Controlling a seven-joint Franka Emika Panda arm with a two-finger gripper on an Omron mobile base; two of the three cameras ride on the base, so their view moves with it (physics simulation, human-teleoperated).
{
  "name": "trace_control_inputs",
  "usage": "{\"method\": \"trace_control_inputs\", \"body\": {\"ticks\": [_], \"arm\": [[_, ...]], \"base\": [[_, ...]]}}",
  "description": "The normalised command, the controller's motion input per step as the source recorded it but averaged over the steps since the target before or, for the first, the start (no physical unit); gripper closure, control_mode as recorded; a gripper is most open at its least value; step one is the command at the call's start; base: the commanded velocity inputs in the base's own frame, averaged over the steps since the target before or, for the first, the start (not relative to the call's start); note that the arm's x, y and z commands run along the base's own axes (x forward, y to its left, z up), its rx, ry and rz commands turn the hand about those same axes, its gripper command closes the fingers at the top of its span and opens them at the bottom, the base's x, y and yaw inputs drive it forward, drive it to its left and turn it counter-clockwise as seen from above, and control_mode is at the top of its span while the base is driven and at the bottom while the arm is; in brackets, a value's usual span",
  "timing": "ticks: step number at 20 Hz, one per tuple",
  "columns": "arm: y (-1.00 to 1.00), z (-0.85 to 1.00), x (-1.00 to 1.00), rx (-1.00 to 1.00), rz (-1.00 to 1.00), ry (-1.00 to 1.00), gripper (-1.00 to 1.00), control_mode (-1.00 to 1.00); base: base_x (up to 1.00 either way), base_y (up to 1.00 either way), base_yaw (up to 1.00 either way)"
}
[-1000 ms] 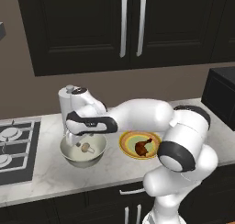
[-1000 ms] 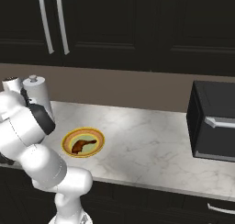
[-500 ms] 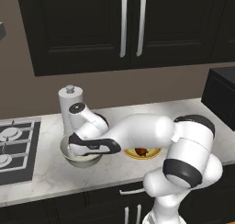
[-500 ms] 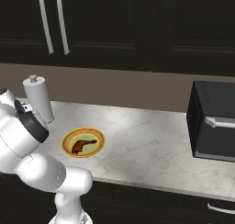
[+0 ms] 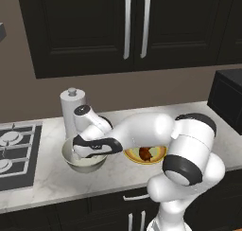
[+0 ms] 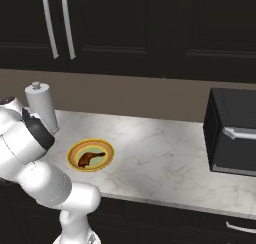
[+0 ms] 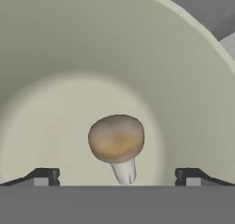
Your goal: Place the chicken drumstick on the plate and place the mushroom on the same plate.
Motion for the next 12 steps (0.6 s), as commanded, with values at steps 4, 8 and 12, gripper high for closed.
{"method": "trace_control_inputs", "body": {"ticks": [4,8,12], "arm": [[0.02,-0.03,0.02,0.0,0.0,0.07,-1.0,-1.0],[0.23,-0.16,0.0,0.0,0.0,0.03,-1.0,-1.0],[0.15,-0.18,0.0,0.0,0.0,0.0,-1.0,-1.0]], "base": [[0.0,0.0,0.0],[0.0,0.0,0.0],[0.0,0.0,0.0]]}}
